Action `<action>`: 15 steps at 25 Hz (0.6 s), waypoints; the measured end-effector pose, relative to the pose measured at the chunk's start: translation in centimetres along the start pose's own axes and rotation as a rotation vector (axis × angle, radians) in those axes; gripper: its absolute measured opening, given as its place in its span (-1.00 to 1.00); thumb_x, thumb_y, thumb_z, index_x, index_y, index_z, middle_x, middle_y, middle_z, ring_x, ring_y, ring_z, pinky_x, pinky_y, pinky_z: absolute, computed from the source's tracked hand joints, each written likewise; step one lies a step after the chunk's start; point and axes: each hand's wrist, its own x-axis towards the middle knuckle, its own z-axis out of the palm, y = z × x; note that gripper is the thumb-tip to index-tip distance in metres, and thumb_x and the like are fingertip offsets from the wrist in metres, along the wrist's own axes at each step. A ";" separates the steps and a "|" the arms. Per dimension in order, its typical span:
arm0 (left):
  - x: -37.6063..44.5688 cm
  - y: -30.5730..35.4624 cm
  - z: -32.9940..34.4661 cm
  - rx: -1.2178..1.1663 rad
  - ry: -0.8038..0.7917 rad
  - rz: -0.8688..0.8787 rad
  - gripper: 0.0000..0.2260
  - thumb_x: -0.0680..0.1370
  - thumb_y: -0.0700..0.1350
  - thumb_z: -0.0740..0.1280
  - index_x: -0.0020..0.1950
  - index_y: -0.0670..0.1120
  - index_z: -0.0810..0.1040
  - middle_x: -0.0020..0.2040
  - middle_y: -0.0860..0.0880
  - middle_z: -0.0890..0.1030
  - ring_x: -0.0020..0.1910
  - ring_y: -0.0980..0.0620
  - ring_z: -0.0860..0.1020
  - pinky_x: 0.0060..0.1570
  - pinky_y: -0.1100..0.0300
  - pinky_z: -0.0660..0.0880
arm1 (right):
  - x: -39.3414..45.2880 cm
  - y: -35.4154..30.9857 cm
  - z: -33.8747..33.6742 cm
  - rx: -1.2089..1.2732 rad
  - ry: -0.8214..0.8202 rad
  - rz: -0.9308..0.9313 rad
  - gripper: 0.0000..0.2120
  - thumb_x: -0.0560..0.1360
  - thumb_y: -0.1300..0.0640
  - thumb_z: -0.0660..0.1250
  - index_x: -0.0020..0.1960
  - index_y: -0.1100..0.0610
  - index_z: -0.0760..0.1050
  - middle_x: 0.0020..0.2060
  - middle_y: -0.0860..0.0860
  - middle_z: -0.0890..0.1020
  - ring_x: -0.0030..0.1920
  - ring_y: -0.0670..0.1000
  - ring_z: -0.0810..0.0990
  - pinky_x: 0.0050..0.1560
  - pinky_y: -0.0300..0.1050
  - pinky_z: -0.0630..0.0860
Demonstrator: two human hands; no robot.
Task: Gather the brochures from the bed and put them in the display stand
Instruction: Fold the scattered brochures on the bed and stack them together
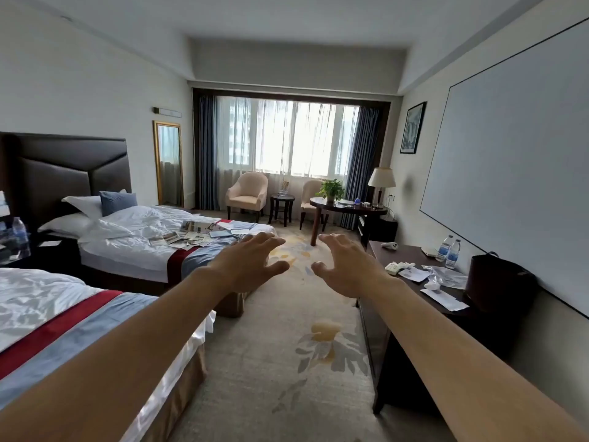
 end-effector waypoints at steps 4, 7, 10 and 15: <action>1.9 -1.4 1.4 0.025 -0.054 -0.032 -0.37 0.57 0.35 0.10 0.58 0.13 0.12 0.60 0.04 0.14 0.55 -0.05 0.16 0.41 -0.19 0.28 | 2.3 0.8 1.6 0.012 -0.046 0.010 -0.33 0.60 -0.22 0.22 0.61 -0.04 0.10 0.58 -0.02 0.19 0.55 0.11 0.18 0.43 0.16 0.29; 4.6 -3.4 3.1 0.012 -0.059 -0.038 -0.36 0.56 0.36 0.09 0.58 0.14 0.12 0.60 0.04 0.15 0.55 -0.04 0.16 0.39 -0.17 0.29 | 5.2 1.7 3.4 0.012 -0.050 0.013 -0.33 0.60 -0.21 0.22 0.61 -0.04 0.09 0.57 -0.01 0.21 0.55 0.10 0.20 0.43 0.18 0.32; 8.5 -6.1 4.7 -0.005 -0.064 -0.026 -0.37 0.57 0.35 0.11 0.58 0.14 0.12 0.60 0.04 0.15 0.55 -0.05 0.17 0.42 -0.17 0.29 | 9.2 2.8 5.1 -0.008 -0.059 0.015 -0.35 0.59 -0.21 0.23 0.60 -0.07 0.11 0.57 0.00 0.22 0.55 0.10 0.21 0.43 0.18 0.32; 15.6 -11.1 6.4 -0.029 -0.054 -0.013 -0.37 0.57 0.35 0.12 0.58 0.13 0.14 0.60 0.03 0.18 0.55 -0.04 0.16 0.44 -0.16 0.27 | 16.8 4.7 7.3 -0.017 -0.060 0.065 -0.34 0.59 -0.21 0.23 0.60 -0.04 0.11 0.57 0.01 0.22 0.55 0.11 0.21 0.43 0.15 0.29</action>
